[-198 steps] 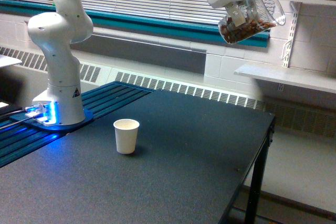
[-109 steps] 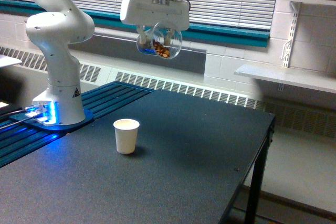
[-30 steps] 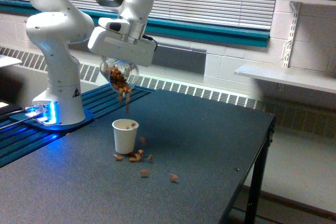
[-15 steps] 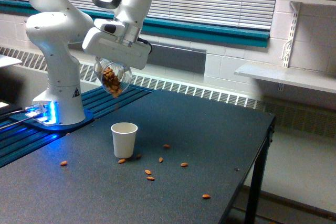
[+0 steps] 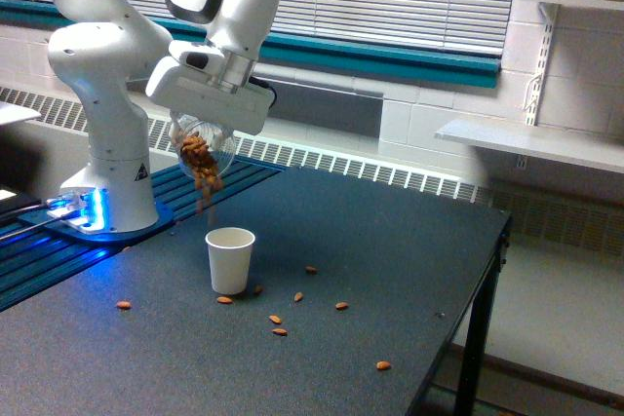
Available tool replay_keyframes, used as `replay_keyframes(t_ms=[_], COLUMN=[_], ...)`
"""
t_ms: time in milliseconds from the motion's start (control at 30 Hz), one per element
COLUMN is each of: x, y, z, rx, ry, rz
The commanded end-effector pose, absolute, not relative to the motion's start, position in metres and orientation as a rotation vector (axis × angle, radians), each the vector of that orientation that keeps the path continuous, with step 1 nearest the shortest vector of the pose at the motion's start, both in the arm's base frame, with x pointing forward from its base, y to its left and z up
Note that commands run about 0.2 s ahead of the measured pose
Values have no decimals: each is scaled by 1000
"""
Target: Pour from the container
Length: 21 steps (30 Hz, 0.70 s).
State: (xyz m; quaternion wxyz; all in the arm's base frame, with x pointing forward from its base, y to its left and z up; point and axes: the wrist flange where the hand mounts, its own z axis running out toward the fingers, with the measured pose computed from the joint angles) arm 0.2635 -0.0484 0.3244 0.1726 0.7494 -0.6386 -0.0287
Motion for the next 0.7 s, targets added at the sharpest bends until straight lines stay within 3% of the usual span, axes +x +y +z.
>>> replay_keyframes(t_ms=[33, 700], x=[250, 268], y=[-48, -41], z=[306, 296], rx=[2079, 2061], ry=[-1832, -1838], rz=[-152, -195])
